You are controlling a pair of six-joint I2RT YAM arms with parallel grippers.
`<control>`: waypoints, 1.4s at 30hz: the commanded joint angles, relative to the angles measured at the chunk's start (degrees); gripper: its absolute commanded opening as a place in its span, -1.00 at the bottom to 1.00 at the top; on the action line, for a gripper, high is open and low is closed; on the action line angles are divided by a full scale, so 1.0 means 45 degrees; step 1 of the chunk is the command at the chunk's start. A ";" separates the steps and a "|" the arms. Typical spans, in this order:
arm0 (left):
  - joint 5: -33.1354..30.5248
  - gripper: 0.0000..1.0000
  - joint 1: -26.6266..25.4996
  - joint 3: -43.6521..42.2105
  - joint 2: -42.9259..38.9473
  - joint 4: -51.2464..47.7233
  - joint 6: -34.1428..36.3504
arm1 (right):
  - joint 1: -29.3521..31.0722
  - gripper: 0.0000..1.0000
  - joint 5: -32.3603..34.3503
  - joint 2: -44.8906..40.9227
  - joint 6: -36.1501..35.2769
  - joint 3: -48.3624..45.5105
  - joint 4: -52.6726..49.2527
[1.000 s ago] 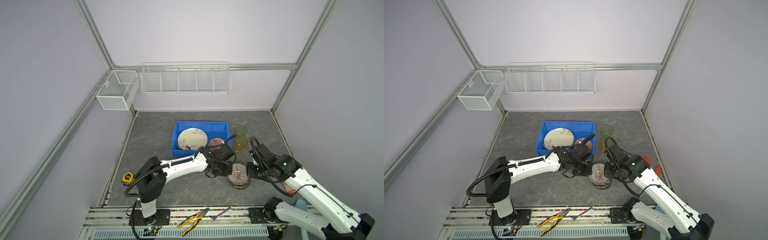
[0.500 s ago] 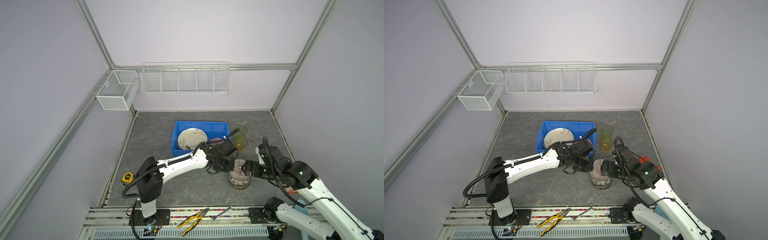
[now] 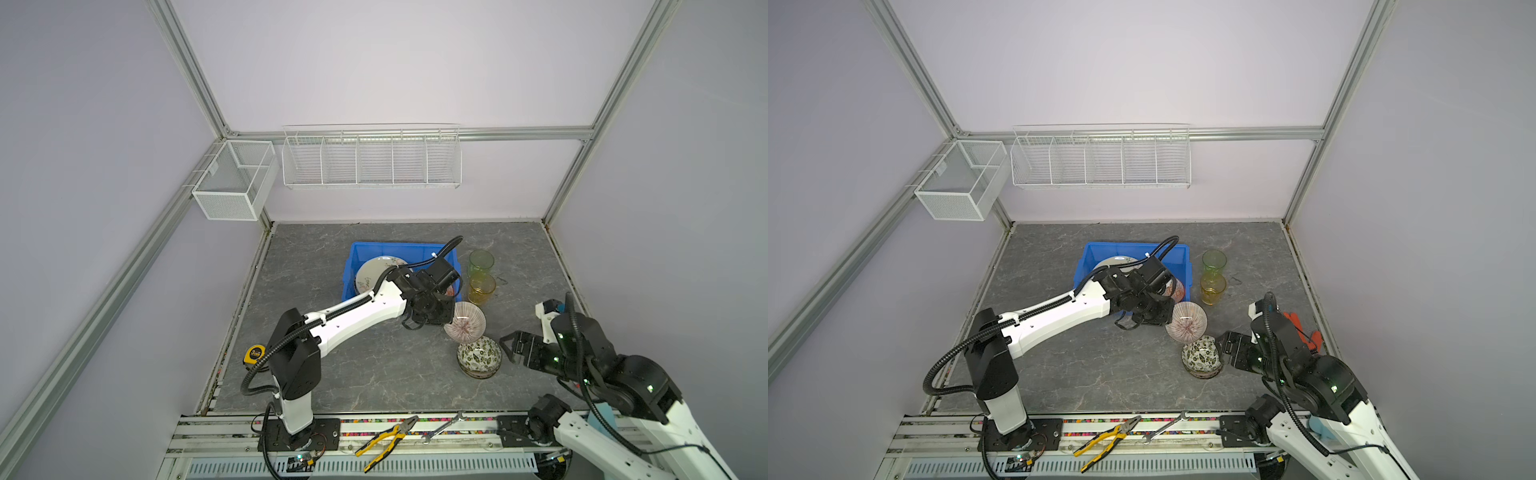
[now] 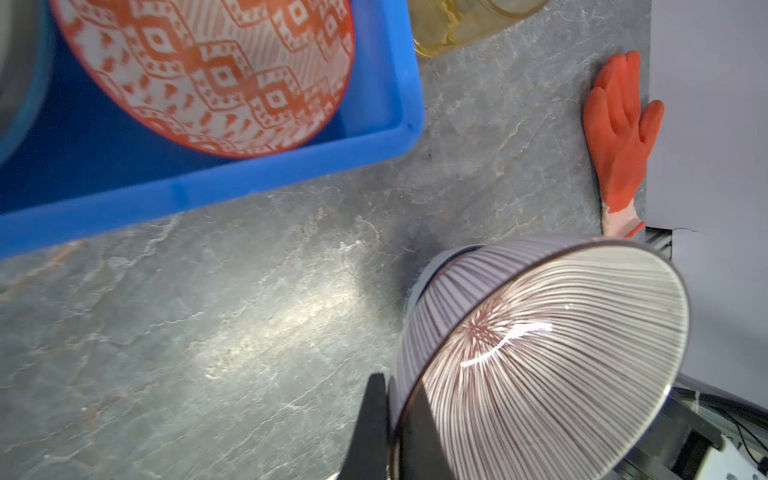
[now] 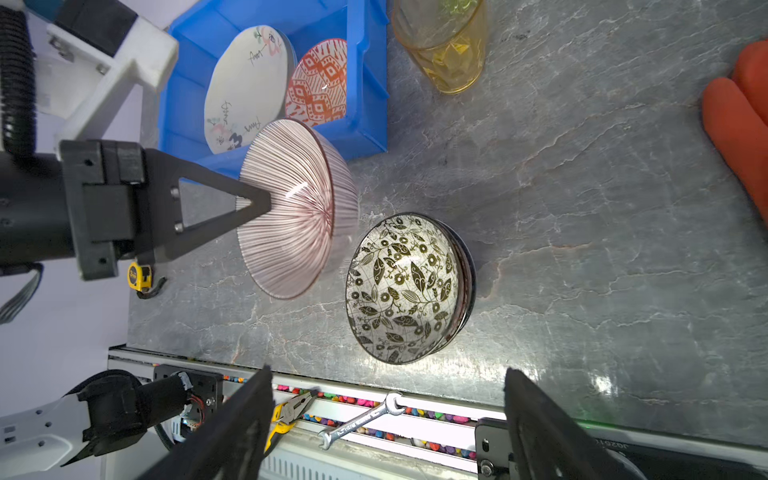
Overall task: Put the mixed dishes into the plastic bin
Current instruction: 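Carry the striped bowl to the blue bin with the left gripper while the right withdraws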
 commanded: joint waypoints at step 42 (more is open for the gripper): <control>-0.0279 -1.00 0.3681 0.7076 0.5313 -0.2856 0.3285 | 0.0009 0.76 0.0259 -0.1714 0.2485 -0.2051 -0.0866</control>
